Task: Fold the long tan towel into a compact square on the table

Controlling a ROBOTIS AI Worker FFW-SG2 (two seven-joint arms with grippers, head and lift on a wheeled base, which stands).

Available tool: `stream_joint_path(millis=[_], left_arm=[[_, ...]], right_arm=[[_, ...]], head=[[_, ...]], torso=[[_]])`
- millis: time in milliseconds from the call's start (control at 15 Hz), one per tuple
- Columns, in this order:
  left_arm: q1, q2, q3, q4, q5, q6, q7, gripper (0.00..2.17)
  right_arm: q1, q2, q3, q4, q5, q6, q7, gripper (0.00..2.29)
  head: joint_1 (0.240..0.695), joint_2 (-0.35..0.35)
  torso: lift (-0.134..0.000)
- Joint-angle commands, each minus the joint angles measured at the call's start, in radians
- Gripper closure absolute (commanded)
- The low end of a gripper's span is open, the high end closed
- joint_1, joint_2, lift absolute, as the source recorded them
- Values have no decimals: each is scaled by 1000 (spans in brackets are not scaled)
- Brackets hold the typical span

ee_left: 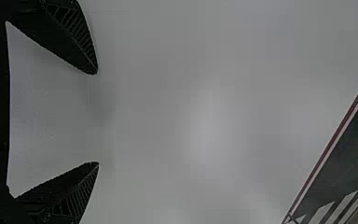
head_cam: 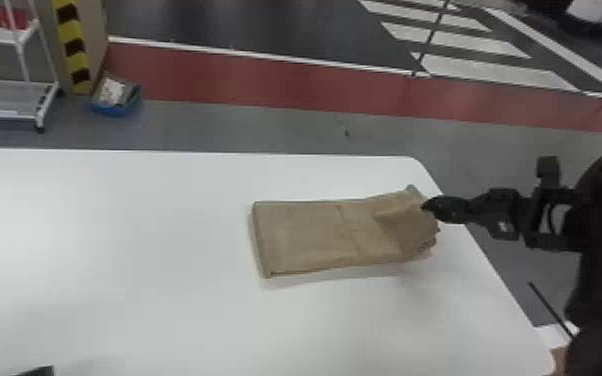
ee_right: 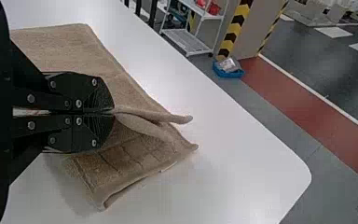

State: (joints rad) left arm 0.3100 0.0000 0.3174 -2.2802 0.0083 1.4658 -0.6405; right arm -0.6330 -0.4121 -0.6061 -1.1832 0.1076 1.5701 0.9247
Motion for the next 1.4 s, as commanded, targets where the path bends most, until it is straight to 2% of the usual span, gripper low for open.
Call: stream_joint_path(millis=[0,67,133,200,333,467,600,733,867,1000,1333], left_arm=[[8,-3,11,-7,1,0,-2,87],[17,-3,12,-13,1,0,-4,87],[26,-3,14,-19,2,-3,-11,87],[37,-3,14,-24,6,-3,-16,87],[44,-3,14,-24,7,-12,-16,87],[55,-3,20,-27,7,-18,-16,87],[58,-3,19,-27,9,-21,-16,87],[69,-3,19,-28,12,-31,-19,90],[77,-3,25,-30,12,-31,-21,90],[89,-3,29,-36,13,-37,-21,90],[90,-3,37,-35,21,-43,-16,90]], right_arm=[[-43,-13,2,-1,4,2,5,1109],[-53,-33,34,-1,30,2,3,1018],[-51,-27,52,0,86,2,0,461],[-33,-7,42,2,132,2,-12,-2],[0,-13,31,14,136,-37,-30,6],[7,-39,23,13,144,-37,-29,46],[19,-51,37,11,162,-37,-27,60],[26,-51,45,11,191,-61,-27,66],[26,-36,63,19,218,-126,-33,66],[24,-20,97,36,236,-196,-69,76],[4,61,129,91,274,-390,-135,124]], head=[[695,-282],[695,-276],[695,-277],[695,-284],[695,-302],[695,-326],[695,-340],[695,-350],[695,-350],[695,-350],[695,-350]], torso=[[-125],[-125],[-125],[-125],[-125],[-125],[-125],[-125],[-125],[-125],[-125]])
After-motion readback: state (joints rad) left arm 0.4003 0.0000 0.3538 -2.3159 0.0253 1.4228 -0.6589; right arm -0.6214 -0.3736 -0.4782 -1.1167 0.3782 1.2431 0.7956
